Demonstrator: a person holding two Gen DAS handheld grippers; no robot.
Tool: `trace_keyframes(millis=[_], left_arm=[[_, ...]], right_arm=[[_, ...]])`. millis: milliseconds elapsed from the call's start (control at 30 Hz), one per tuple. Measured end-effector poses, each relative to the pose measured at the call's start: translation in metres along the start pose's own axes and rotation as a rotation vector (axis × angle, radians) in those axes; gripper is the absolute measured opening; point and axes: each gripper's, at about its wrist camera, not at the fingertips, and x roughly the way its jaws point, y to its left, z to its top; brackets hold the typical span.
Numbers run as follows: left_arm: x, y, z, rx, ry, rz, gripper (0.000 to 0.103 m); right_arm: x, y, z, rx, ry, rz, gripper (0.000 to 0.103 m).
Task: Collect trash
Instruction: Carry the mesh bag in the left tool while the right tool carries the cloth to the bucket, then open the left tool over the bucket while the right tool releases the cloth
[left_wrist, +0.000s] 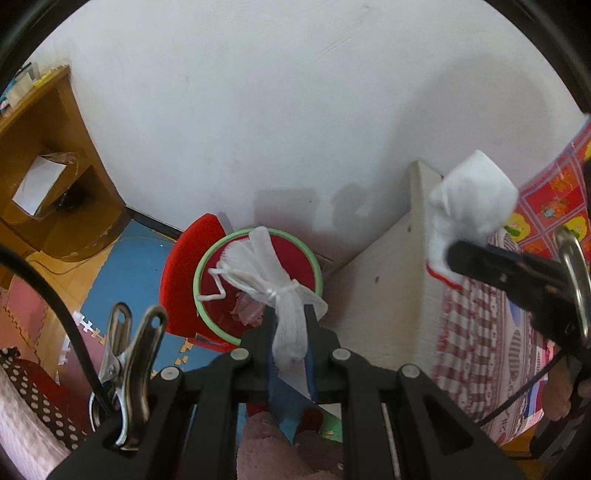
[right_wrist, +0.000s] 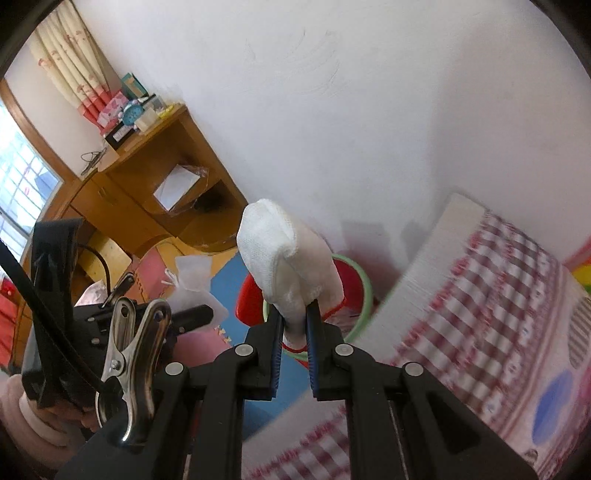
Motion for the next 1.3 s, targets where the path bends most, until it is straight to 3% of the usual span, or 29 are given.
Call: trace_keyframes(millis=[233, 800, 1300], left_arm=[[0.045, 0.027, 0.004, 0.007, 0.044, -0.02, 0.013], [0.139, 0.057, 0.008, -0.017, 0.163, -0.047, 0.013], [0.174, 0.073, 0.009, -0.064, 0.207, -0.068, 0.013]], right_arm=[[0.06, 0.006, 0.026, 0.014, 0.084, -0.025, 0.013], [0.182, -0.007, 0.052, 0.087, 0.292, -0.075, 0.013], [0.249, -0.014, 0.05, 0.101, 0.419, -0.131, 0.013]])
